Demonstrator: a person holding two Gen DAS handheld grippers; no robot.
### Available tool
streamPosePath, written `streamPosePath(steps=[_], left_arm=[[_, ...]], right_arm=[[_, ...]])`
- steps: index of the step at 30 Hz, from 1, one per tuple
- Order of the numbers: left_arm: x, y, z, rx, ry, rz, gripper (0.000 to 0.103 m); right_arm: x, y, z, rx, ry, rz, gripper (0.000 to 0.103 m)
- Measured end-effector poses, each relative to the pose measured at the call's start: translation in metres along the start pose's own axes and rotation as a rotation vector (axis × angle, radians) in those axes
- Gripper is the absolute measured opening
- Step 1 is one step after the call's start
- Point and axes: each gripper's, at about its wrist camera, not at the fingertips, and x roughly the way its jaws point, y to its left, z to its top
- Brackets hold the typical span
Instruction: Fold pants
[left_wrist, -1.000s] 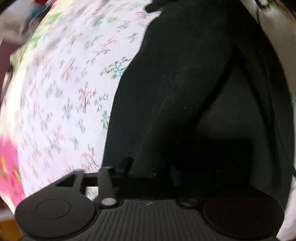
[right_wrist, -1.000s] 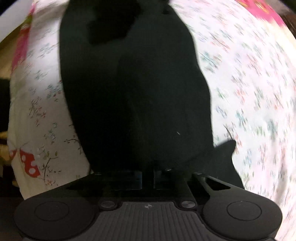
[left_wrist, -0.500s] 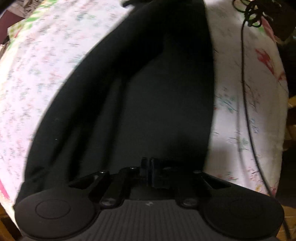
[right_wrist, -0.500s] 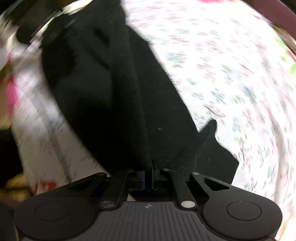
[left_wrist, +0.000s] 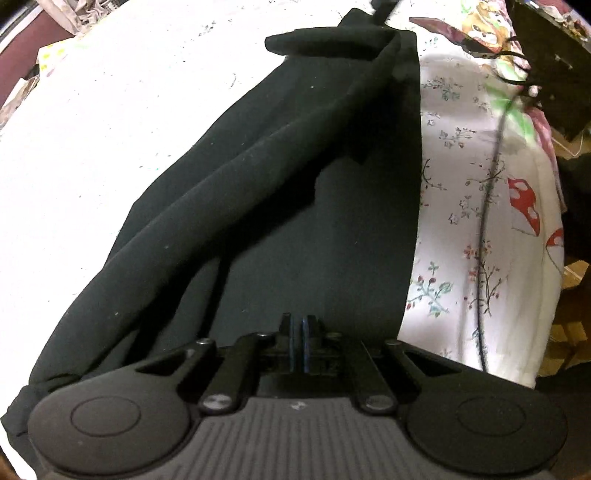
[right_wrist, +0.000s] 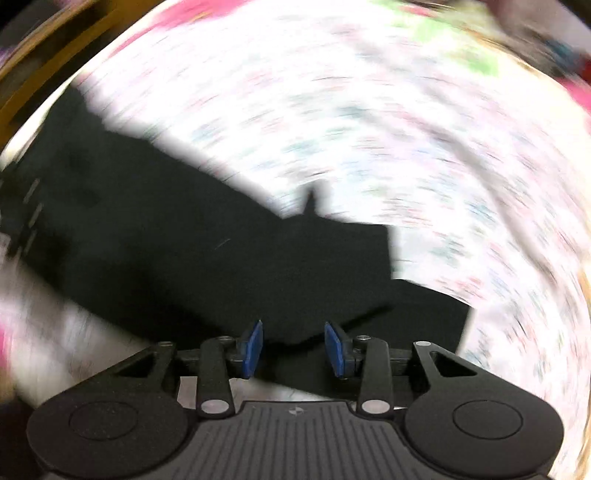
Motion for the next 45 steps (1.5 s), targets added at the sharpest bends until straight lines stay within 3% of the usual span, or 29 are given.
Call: streamPosePath(steps=[3, 7, 10, 12, 13, 14, 16, 19, 23, 26, 30, 35, 38, 40, 45], left_arm=[[0.006, -0.008, 0.001, 0.016, 0.005, -0.008, 0.016], [0.003, -0.013, 0.005, 0.027, -0.005, -0.016, 0.017], [-0.002, -0.011, 0.002, 0.011, -0.01, -0.017, 0.018], [0.001, -0.012, 0.004, 0.008, -0.012, -0.016, 0.018], [0.003, -0.014, 0.007, 0.009, -0.011, -0.014, 0.018], [0.006, -0.016, 0.013, 0.012, -0.011, -0.011, 0.019], [0.005, -0.017, 0.018, 0.012, -0.018, -0.01, 0.019], [0.002, -0.015, 0.019, -0.008, -0.022, -0.016, 0.02], [0.011, -0.013, 0.025, -0.021, -0.013, -0.012, 0.02], [0.011, -0.013, 0.031, -0.019, -0.022, -0.013, 0.021], [0.007, -0.016, 0.031, -0.024, -0.033, -0.003, 0.024], [-0.005, -0.007, 0.012, -0.132, -0.078, 0.056, 0.024], [-0.016, 0.007, -0.007, -0.216, -0.103, 0.113, 0.025], [-0.022, 0.016, -0.022, -0.261, -0.11, 0.16, 0.025], [-0.038, 0.037, -0.071, -0.351, -0.126, 0.267, 0.029]], right_arm=[[0.012, 0.001, 0.015, 0.041, -0.074, 0.0, 0.026], [0.046, 0.022, 0.021, -0.052, -0.089, -0.104, 0.028], [0.046, 0.024, 0.022, 0.008, -0.105, -0.041, 0.026], [0.041, 0.041, 0.02, -0.053, -0.152, -0.112, 0.025], [0.044, 0.044, 0.018, -0.07, -0.163, -0.147, 0.022], [0.05, 0.039, 0.016, -0.053, -0.155, -0.153, 0.0], [0.057, 0.017, 0.008, 0.057, -0.116, -0.103, 0.0], [0.044, -0.019, -0.009, 0.194, -0.126, -0.084, 0.0], [0.004, -0.071, -0.051, 0.549, -0.178, -0.006, 0.0], [0.018, -0.098, -0.08, 0.765, -0.13, 0.051, 0.0], [0.03, -0.106, -0.102, 0.848, -0.089, 0.048, 0.0], [-0.003, -0.094, -0.098, 0.648, -0.028, -0.127, 0.005], [-0.03, -0.073, -0.076, 0.52, -0.08, -0.174, 0.011], [-0.036, -0.041, -0.043, 0.396, -0.139, -0.105, 0.015], [-0.011, 0.075, 0.059, 0.091, -0.209, 0.263, 0.021]])
